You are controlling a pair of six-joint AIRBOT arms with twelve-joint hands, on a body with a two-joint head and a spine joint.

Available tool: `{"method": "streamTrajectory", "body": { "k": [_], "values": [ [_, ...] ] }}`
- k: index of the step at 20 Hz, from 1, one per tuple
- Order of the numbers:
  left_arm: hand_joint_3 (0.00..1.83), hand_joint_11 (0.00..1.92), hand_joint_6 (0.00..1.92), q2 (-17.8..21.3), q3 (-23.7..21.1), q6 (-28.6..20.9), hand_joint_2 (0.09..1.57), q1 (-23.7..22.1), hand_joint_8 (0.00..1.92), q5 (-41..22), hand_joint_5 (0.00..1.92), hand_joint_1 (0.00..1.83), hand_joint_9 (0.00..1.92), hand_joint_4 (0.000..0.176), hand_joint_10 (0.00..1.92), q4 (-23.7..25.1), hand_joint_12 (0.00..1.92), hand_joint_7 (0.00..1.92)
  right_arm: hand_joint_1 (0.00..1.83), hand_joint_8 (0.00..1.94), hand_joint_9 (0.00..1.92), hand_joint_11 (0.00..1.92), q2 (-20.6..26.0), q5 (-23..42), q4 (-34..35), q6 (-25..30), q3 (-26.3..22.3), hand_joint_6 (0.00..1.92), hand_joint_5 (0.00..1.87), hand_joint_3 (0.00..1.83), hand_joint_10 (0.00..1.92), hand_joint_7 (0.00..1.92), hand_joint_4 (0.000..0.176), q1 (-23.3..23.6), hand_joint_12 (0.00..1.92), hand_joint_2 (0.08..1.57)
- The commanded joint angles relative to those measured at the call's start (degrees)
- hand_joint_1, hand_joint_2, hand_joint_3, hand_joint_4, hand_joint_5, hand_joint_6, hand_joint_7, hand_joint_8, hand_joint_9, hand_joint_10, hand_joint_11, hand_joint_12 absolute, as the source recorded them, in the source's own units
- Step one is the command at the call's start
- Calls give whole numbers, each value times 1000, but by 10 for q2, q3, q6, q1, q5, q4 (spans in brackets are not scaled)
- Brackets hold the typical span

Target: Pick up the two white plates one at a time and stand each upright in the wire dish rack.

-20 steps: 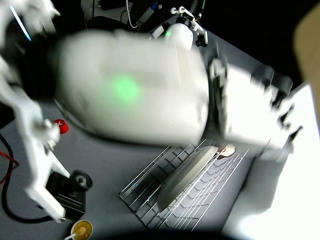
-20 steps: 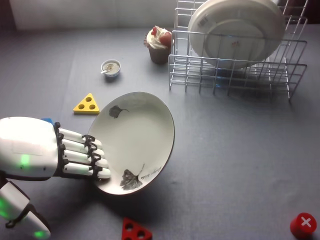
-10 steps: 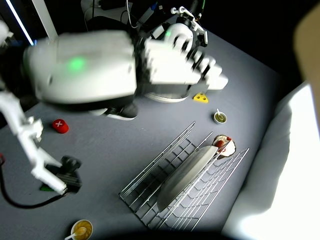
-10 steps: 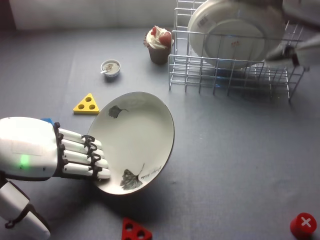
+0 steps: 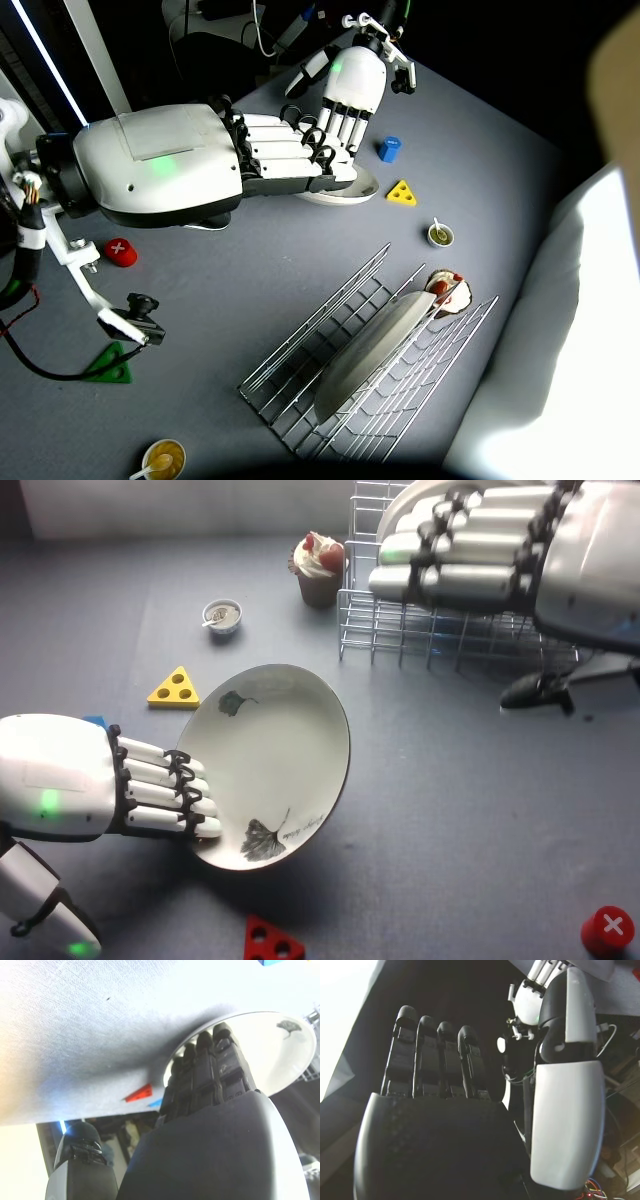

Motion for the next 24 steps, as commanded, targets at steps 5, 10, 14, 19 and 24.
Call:
{"method": "streamTrajectory", "body": {
  "k": [5,10,14,19,24],
  "values": [
    [1,180,0,-6,0,-3,997,7,1,0,112,39,178,0,1,43,6,181,1212,5,172,210,-9,66,-9,-2,-14,6,219,6,5,169,0,-12,21,955],
    [0,177,2,-6,0,-3,996,4,3,0,113,0,177,0,4,44,4,184,1190,0,141,191,-40,41,-11,-12,-6,0,191,10,0,142,0,-15,12,972],
    [0,182,0,-6,0,-3,996,4,0,0,107,7,177,0,3,45,6,177,1171,1,143,184,-67,11,-4,-27,-1,0,183,2,1,149,0,-4,9,960],
    [0,167,5,-6,0,-3,997,1,6,0,120,1,178,0,6,49,1,181,1166,2,102,149,-100,-23,21,-73,8,0,145,2,0,109,0,14,0,961],
    [1,167,9,-6,0,-3,999,1,10,0,122,9,180,0,11,49,9,184,1196,10,111,153,-121,-47,47,-109,14,17,189,0,5,131,0,16,5,932]
  ]
}}
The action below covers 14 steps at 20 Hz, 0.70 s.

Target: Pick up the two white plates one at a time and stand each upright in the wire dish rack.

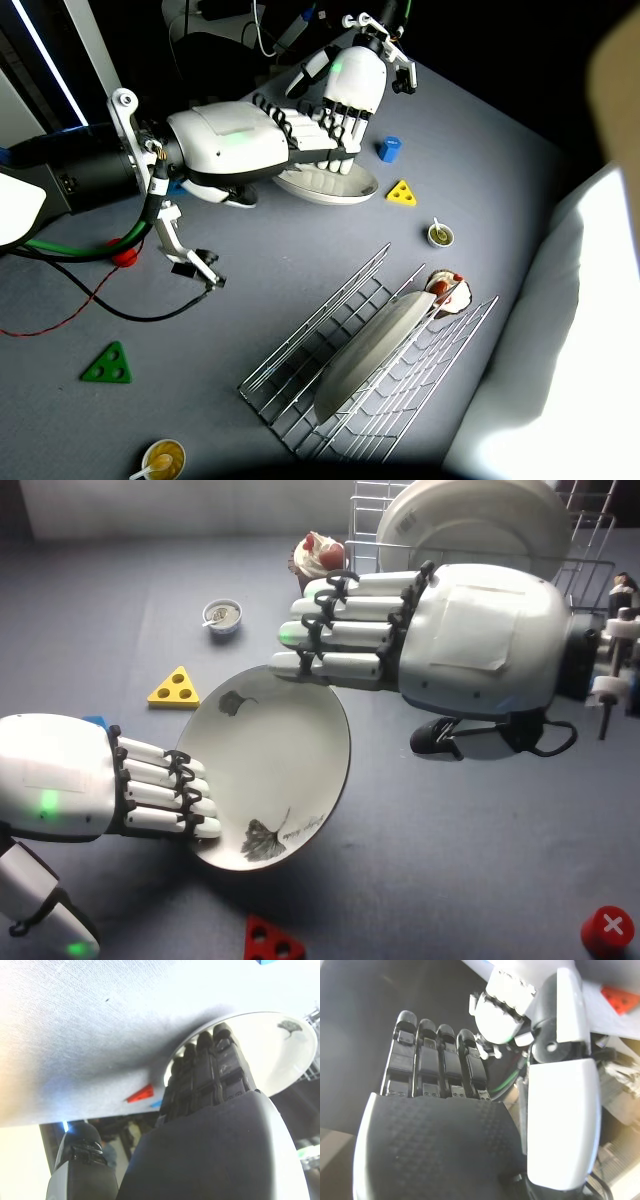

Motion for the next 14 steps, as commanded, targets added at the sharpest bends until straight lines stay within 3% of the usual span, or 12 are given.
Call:
{"method": "streamTrajectory", "body": {
  "k": [1,10,14],
  "values": [
    [0,180,8,-6,0,-3,996,6,11,1,123,1,190,0,13,39,14,190,1192,5,97,143,-2,54,18,-5,-1,8,174,0,0,123,0,9,1,943],
    [0,142,4,-6,3,-3,992,6,2,1,115,13,171,0,0,37,0,176,1216,0,111,171,-40,4,29,-13,18,0,168,0,4,106,0,10,13,937],
    [1,169,2,-6,6,-3,994,7,0,1,128,3,174,0,0,35,11,180,1246,10,177,203,-47,1,29,-13,18,15,260,0,12,172,0,5,27,919]
  ]
}}
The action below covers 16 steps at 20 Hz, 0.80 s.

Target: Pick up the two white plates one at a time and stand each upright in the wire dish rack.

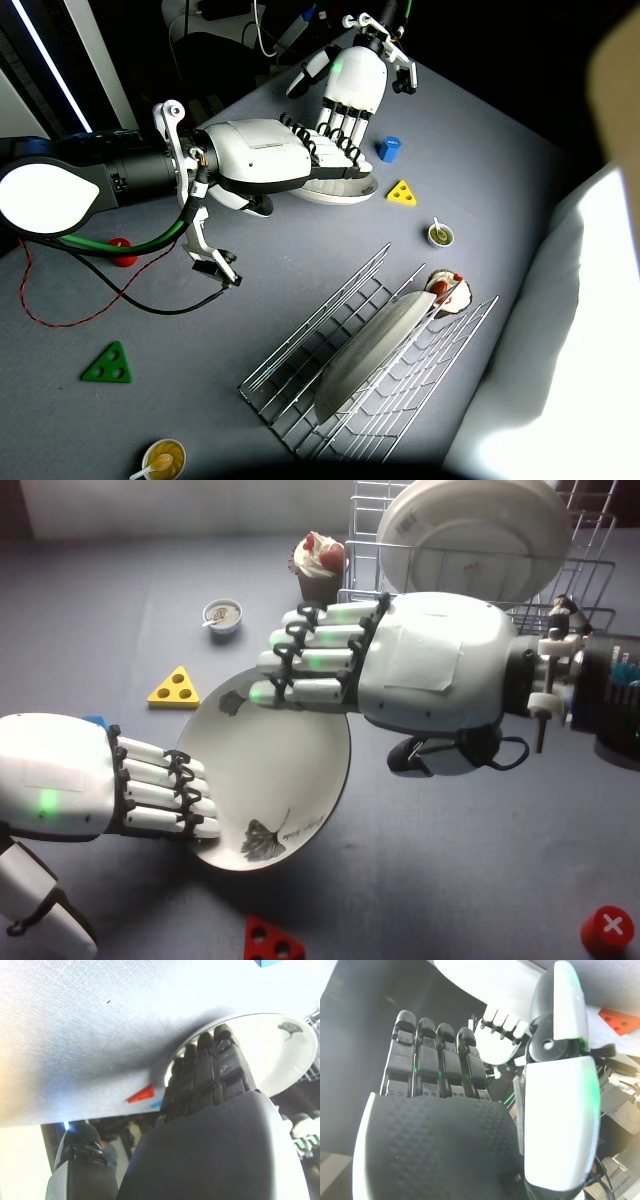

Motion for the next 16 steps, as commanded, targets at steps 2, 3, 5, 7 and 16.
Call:
{"method": "streamTrajectory", "body": {
  "k": [2,3,5,7,16],
  "values": [
    [0,154,0,-6,3,-3,992,7,0,2,110,14,154,0,0,35,4,161,1209,5,182,199,-1,57,14,-3,-2,7,253,5,9,169,0,0,25,933],
    [1,151,0,-6,4,-3,994,7,0,2,99,23,145,0,0,35,3,153,1192,0,147,180,-3,56,12,-3,-3,1,225,8,1,141,0,-4,17,943],
    [0,176,7,-7,4,-3,989,6,7,2,118,36,163,0,7,35,13,170,1177,0,132,176,-7,56,1,-8,-3,0,182,8,1,121,0,-12,15,949],
    [0,192,8,-8,5,-3,988,6,9,2,126,32,182,0,12,35,19,183,1184,7,177,203,-10,55,-9,-17,-3,5,224,1,6,184,0,-17,26,941],
    [0,184,6,-9,6,-3,988,4,8,1,125,59,172,0,8,35,12,173,1187,15,189,245,-42,52,-15,-34,11,10,243,0,9,196,0,-29,42,934]
  ]
}}
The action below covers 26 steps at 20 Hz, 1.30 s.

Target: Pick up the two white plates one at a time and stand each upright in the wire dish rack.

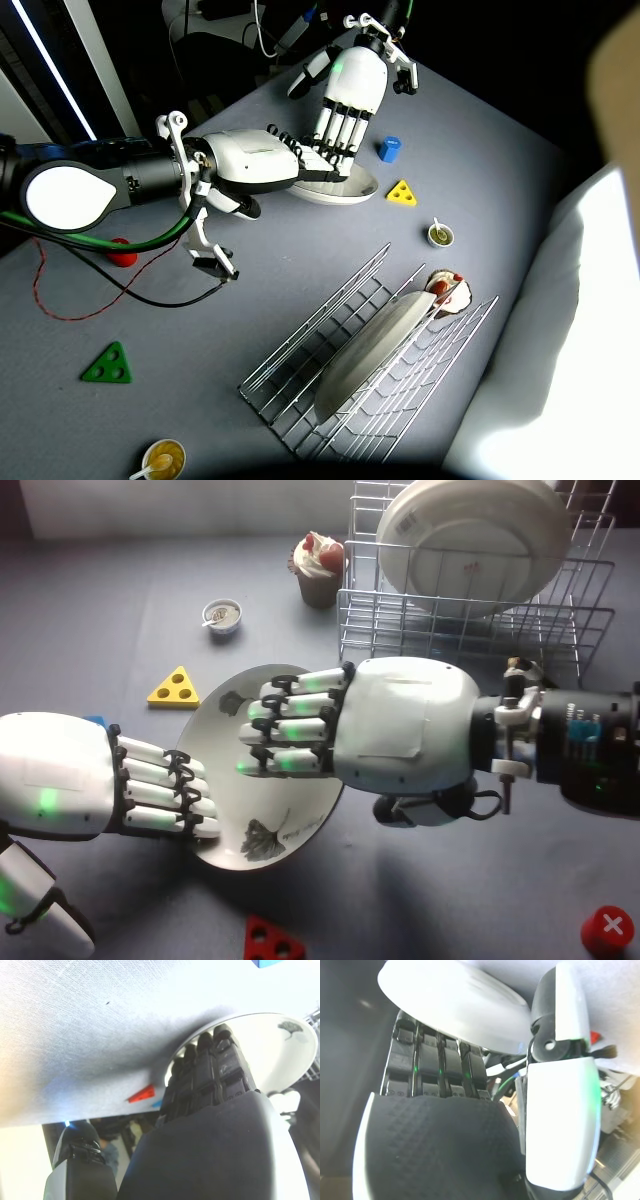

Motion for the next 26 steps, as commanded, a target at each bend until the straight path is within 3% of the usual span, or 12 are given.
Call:
{"method": "streamTrajectory", "body": {
  "k": [1,4,9,12,14,17,18,19,20,21,22,26],
  "values": [
    [0,177,1,-6,1,-3,988,6,3,5,112,33,167,0,4,33,9,165,1195,9,213,267,-1,58,17,-5,3,7,274,0,7,233,0,3,51,933],
    [0,163,1,-6,1,-3,987,5,3,5,107,35,166,0,3,33,2,163,1206,6,231,272,-14,58,24,-5,16,6,268,4,9,241,0,3,52,945],
    [0,143,1,-6,1,-3,984,4,1,5,100,59,142,0,1,34,7,151,1247,7,347,372,-28,61,32,-5,36,8,419,2,8,380,0,-2,89,958],
    [0,148,2,-7,1,-3,985,3,3,5,105,72,152,0,4,37,8,159,1311,4,490,528,-29,64,32,-5,35,6,545,0,8,491,0,-5,159,975],
    [1,144,0,-7,1,-3,988,3,0,5,93,48,134,0,0,37,6,136,1387,15,766,792,-29,66,32,-5,33,13,724,2,24,712,0,-6,239,1017],
    [2,141,0,-7,1,-3,991,3,1,5,90,48,134,0,1,38,5,137,1400,4,814,840,-27,69,33,-5,30,4,756,1,8,754,0,-6,230,1023],
    [0,158,8,-7,2,-3,987,3,10,5,111,66,155,0,9,38,11,161,1479,95,1146,1041,-25,71,33,-5,27,629,1003,0,430,1179,0,-6,1021,1017],
    [0,158,8,-7,2,-3,987,2,10,5,111,66,155,0,9,38,11,161,1479,95,1146,1041,-25,71,33,-5,26,629,1003,0,430,1179,0,-6,1021,1017],
    [1,155,5,-7,3,-3,990,0,4,5,107,71,143,0,3,36,10,151,1416,356,1219,1158,-24,72,33,-5,25,795,1049,0,647,1194,0,-6,745,1028],
    [1,155,5,-7,4,-3,990,-2,4,4,107,71,143,0,3,31,10,151,1416,356,1219,1158,-23,73,33,-5,23,795,1049,0,647,1194,0,-6,745,1028],
    [1,149,3,-6,6,-3,991,-4,7,1,105,52,153,0,5,17,7,163,1395,659,1193,1285,-21,75,33,-5,22,932,994,0,780,1079,0,-6,441,1050],
    [2,145,0,4,25,-3,995,-26,0,-24,101,49,156,0,1,-89,3,157,1396,643,1190,1352,-17,80,33,-5,15,902,1008,0,796,1095,0,-6,289,1046]
  ]
}}
